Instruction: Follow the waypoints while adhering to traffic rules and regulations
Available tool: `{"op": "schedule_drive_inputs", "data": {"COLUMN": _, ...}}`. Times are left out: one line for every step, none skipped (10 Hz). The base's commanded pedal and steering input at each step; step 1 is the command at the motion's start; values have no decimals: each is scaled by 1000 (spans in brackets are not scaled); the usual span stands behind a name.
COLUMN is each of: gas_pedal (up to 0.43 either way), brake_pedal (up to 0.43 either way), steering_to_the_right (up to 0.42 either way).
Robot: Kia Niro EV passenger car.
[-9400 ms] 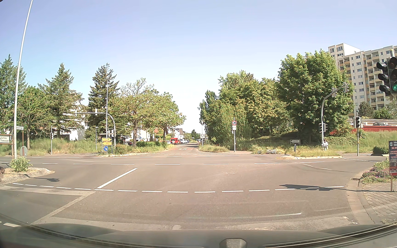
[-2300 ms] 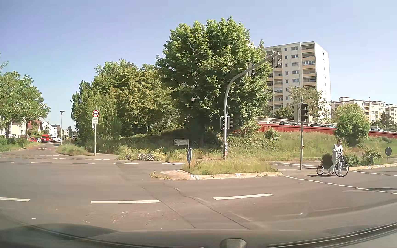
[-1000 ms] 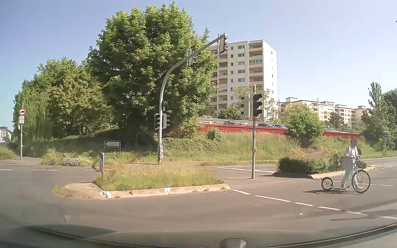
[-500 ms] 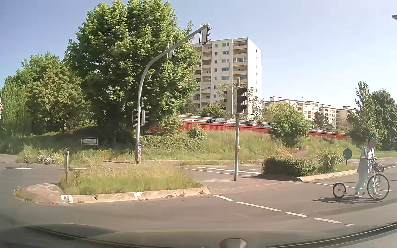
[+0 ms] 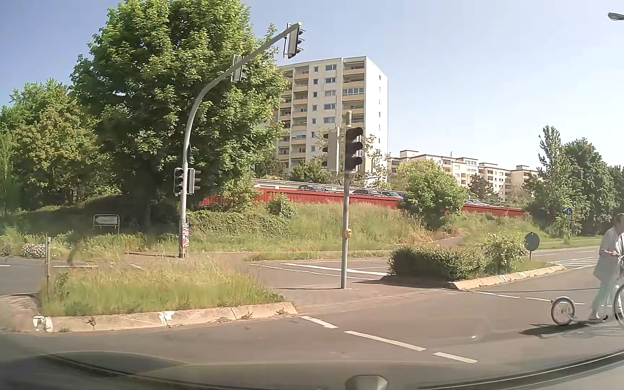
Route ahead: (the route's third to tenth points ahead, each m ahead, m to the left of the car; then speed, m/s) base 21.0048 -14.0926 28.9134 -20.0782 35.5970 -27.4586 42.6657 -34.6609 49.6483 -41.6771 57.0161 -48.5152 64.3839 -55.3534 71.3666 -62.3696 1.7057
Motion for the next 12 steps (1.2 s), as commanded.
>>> {"op": "schedule_drive_inputs", "data": {"gas_pedal": 0, "brake_pedal": 189, "steering_to_the_right": 261}}
{"op": "schedule_drive_inputs", "data": {"gas_pedal": 0, "brake_pedal": 189, "steering_to_the_right": 261}}
{"op": "schedule_drive_inputs", "data": {"gas_pedal": 0, "brake_pedal": 189, "steering_to_the_right": 261}}
{"op": "schedule_drive_inputs", "data": {"gas_pedal": 0, "brake_pedal": 189, "steering_to_the_right": 261}}
{"op": "schedule_drive_inputs", "data": {"gas_pedal": 0, "brake_pedal": 183, "steering_to_the_right": 261}}
{"op": "schedule_drive_inputs", "data": {"gas_pedal": 0, "brake_pedal": 171, "steering_to_the_right": 261}}
{"op": "schedule_drive_inputs", "data": {"gas_pedal": 0, "brake_pedal": 61, "steering_to_the_right": 261}}
{"op": "schedule_drive_inputs", "data": {"gas_pedal": 0, "brake_pedal": 30, "steering_to_the_right": 262}}
{"op": "schedule_drive_inputs", "data": {"gas_pedal": 0, "brake_pedal": 30, "steering_to_the_right": 263}}
{"op": "schedule_drive_inputs", "data": {"gas_pedal": 0, "brake_pedal": 30, "steering_to_the_right": 266}}
{"op": "schedule_drive_inputs", "data": {"gas_pedal": 0, "brake_pedal": 30, "steering_to_the_right": 272}}
{"op": "schedule_drive_inputs", "data": {"gas_pedal": 0, "brake_pedal": 30, "steering_to_the_right": 281}}
